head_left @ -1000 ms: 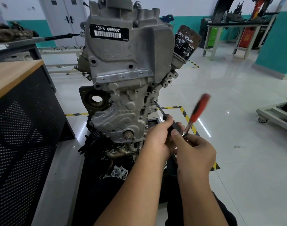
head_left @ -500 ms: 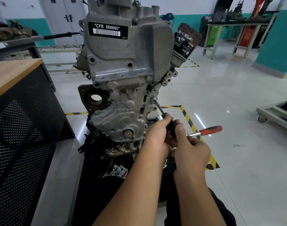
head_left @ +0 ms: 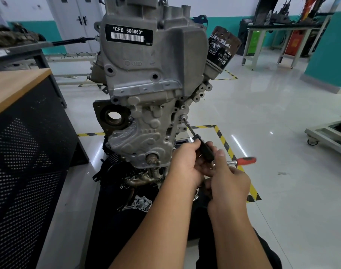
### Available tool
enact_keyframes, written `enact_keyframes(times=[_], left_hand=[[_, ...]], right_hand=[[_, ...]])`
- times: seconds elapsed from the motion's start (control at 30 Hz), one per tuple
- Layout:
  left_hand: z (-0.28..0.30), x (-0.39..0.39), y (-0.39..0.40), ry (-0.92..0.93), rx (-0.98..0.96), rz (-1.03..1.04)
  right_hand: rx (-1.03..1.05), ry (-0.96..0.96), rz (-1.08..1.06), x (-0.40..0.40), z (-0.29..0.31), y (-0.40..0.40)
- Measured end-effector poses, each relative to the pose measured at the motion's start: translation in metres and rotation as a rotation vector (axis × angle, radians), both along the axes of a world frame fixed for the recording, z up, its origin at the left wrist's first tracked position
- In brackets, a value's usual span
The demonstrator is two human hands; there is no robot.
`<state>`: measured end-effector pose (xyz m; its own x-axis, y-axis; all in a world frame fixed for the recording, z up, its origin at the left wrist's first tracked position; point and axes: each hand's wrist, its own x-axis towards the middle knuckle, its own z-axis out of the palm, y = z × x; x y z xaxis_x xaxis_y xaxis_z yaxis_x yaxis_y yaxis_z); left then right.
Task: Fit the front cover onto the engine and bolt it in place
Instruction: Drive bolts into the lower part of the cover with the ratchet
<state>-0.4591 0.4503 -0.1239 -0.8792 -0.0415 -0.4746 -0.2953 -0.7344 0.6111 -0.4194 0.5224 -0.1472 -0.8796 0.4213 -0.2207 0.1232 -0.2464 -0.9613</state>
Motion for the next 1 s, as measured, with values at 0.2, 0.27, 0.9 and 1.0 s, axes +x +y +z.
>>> enact_keyframes(times=[0.2,0.27,0.9,1.0], left_hand=[[0.003,-0.001,0.002,-0.001,-0.015,0.03],[0.002,-0.002,0.002,0.019,0.007,0.038],[0.008,0.002,0.001,0.076,0.001,-0.075],[0.012,0.001,0.002,0.047,-0.006,-0.071]], right_hand=[[0.217,0.098,-0.015,0.004,-0.001,0.003],[0.145,0.084,-0.017,0.006,0.001,0.001],[0.282,0.119,-0.008,0.005,0.003,0.001],[0.395,0.181,0.005,0.008,0.004,0.002]])
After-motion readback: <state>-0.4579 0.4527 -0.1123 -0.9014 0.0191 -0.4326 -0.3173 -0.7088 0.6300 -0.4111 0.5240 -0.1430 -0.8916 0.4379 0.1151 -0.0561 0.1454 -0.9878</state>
